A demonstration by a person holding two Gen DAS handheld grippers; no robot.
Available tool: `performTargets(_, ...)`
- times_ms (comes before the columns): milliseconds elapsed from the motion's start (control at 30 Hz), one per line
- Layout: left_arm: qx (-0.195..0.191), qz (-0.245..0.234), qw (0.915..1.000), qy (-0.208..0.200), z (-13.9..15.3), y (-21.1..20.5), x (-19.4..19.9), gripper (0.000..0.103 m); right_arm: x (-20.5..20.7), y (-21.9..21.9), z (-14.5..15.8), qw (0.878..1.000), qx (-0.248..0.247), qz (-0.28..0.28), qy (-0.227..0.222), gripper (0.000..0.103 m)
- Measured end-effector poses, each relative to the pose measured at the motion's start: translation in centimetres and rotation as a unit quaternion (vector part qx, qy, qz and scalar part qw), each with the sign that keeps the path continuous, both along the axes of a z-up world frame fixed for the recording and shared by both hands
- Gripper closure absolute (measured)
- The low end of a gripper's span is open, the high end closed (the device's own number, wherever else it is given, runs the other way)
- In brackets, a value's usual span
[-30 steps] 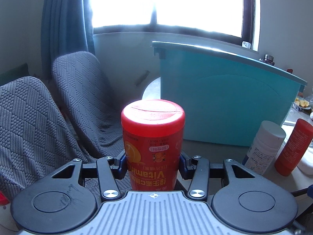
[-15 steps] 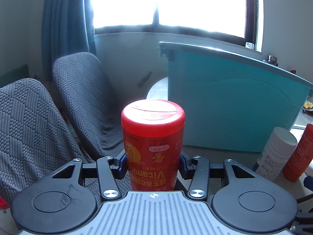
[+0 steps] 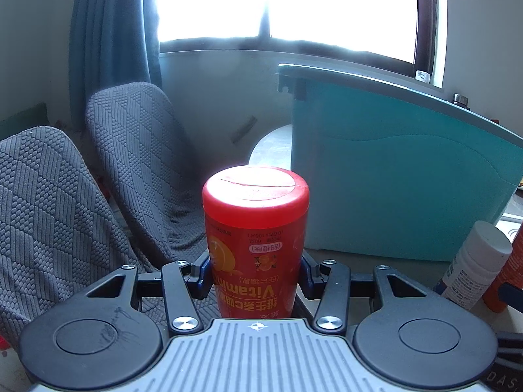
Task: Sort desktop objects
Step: 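Hold the red canister in the left tool while the right tool grasps the white pill bottle, then carry both held items over the teal bin and open both tools to drop them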
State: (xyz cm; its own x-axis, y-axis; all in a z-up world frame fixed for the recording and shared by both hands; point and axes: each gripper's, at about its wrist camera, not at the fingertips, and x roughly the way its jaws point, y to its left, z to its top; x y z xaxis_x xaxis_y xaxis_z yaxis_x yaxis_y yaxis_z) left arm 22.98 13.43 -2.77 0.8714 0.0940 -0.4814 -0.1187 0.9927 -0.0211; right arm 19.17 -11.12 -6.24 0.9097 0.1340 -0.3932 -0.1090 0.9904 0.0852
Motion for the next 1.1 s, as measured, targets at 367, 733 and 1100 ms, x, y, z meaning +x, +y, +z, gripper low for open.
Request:
performTargets(367,-0.001,-0.002,1.0,0.002,-0.3,0.9,0.9,0.053,2.6,1.5,-1.0,1.0,-0.023,0.009,-0.011,0.0)
performTargets(733,-0.012,-0.001,0.9999,-0.008,0.6,1.4,0.1,0.053,2.3,2.2,0.1,0.999,-0.044,0.012,0.009,0.055)
performTargets(1100,-0.017,0.003,0.9995,-0.027,3.8,0.5,-4.5,0.053,-2.5,2.3,3.0,0.999,-0.043,0.021,0.002,0.055)
